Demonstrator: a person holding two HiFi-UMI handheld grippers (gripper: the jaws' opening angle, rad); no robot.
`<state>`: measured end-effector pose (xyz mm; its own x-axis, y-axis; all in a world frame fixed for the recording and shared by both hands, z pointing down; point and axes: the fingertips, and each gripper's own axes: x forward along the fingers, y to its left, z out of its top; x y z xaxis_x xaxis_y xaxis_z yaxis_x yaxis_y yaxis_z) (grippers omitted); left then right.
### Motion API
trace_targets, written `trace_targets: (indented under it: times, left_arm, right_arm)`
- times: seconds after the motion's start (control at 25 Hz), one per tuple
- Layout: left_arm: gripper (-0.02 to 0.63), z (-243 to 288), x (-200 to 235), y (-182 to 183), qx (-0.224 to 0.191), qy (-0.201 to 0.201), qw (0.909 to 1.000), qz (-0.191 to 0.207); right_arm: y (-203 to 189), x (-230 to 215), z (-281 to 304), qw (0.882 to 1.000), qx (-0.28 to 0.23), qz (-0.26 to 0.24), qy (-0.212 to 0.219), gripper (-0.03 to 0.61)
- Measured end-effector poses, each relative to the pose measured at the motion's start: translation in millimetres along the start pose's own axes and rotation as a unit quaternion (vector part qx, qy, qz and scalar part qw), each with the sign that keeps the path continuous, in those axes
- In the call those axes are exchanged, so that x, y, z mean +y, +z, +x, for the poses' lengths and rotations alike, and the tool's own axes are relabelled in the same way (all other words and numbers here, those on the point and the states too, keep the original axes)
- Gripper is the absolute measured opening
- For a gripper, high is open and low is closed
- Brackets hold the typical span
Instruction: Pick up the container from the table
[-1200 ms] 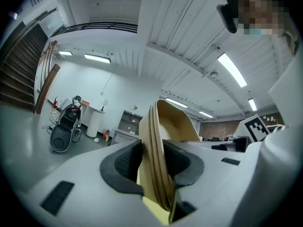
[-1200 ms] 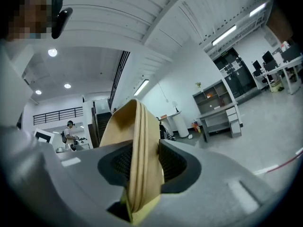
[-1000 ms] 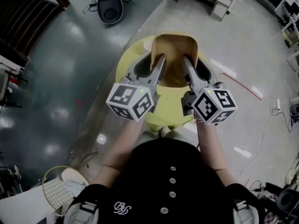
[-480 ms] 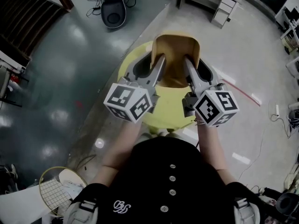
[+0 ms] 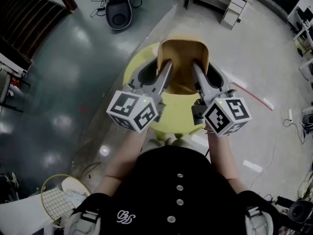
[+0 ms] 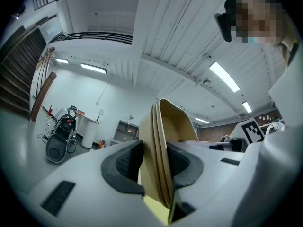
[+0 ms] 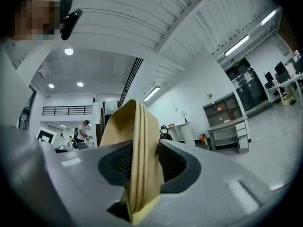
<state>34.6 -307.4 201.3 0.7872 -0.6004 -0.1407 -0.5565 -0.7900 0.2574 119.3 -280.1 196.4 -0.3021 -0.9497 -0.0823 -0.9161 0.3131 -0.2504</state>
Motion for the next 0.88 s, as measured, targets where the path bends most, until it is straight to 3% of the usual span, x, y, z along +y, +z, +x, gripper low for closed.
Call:
trace_targets:
  times: [0.88]
  left_arm:
    - [0.094,4,-18,1,0.002,-0.012,0.9999,0.004]
  right_arm:
    - [6,-6,-17,1.0,-0.001,-0.004,-0.007,0.106]
